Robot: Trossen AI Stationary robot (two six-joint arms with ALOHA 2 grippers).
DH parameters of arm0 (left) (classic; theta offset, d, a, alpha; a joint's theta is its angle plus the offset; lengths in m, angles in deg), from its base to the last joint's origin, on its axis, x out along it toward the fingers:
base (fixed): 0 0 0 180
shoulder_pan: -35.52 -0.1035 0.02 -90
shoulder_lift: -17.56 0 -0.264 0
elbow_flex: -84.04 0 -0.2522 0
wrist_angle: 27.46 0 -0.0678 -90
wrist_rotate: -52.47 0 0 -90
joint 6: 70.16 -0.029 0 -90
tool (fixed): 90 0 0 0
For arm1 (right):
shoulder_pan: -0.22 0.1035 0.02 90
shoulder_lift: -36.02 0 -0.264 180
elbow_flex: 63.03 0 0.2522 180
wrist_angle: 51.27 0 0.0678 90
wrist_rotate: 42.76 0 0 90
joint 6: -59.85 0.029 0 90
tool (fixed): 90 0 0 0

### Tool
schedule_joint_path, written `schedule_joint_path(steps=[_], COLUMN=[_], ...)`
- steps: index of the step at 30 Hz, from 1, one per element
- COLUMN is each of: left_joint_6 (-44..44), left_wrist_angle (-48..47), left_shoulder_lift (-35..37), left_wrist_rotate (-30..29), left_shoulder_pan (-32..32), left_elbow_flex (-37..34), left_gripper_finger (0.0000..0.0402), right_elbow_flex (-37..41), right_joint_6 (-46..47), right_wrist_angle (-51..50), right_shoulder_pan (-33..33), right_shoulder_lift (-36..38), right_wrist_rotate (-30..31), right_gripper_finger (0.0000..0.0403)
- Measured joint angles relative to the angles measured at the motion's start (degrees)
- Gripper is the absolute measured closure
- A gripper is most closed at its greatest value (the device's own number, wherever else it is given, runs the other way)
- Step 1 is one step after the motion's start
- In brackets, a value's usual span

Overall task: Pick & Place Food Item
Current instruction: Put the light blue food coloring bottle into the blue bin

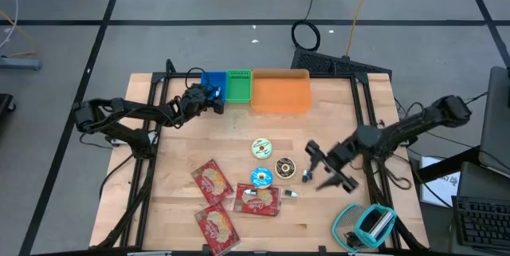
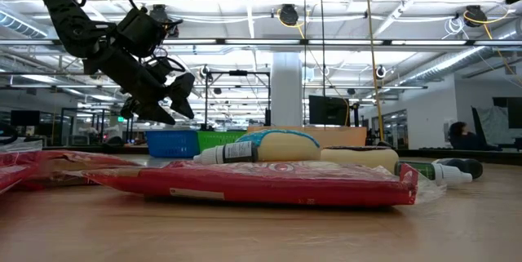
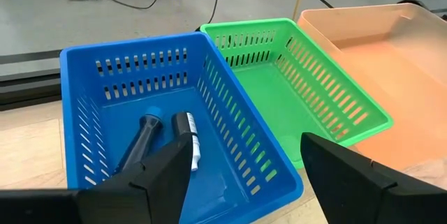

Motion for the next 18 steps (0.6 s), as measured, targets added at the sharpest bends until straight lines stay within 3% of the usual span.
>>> schedule_joint_path(steps=[2,5,8,11,14,18], left_joint_6=[0.0,0.0,0.0,0.0,0.0,0.0], left_wrist_angle=[0.0,0.02,0.04,0.07,0.07,0.07], left_shoulder_lift=[0.0,0.0,0.0,0.0,0.0,0.0], left_wrist_rotate=[0.0,0.02,0.0,0.0,0.0,0.0], left_shoulder_pan=[0.0,0.0,0.0,0.0,0.0,0.0], left_elbow_flex=[0.0,0.0,0.0,0.0,0.0,0.0], left_gripper_finger=[0.0133,0.0133,0.0133,0.0133,0.0133,0.0133], right_elbow_flex=[-0.19,-3.51,-11.31,-19.43,-25.68,-27.3], right_joint_6=[-1.76,-6.96,-2.99,13.21,34.18,53.3], right_wrist_angle=[1.29,-8.55,-30.09,-55.39,-76.64,-90.65], right_shoulder_pan=[3.83,9.53,13.19,14.45,13.29,10.97], right_shoulder_lift=[-1.37,-3.05,-5.61,-9.49,-14.29,-20.41], right_wrist_rotate=[3.96,18.54,37.51,52.59,54.43,44.92], right_gripper_finger=[0.0206,0.0206,0.0206,0.0206,0.0206,0.0206])
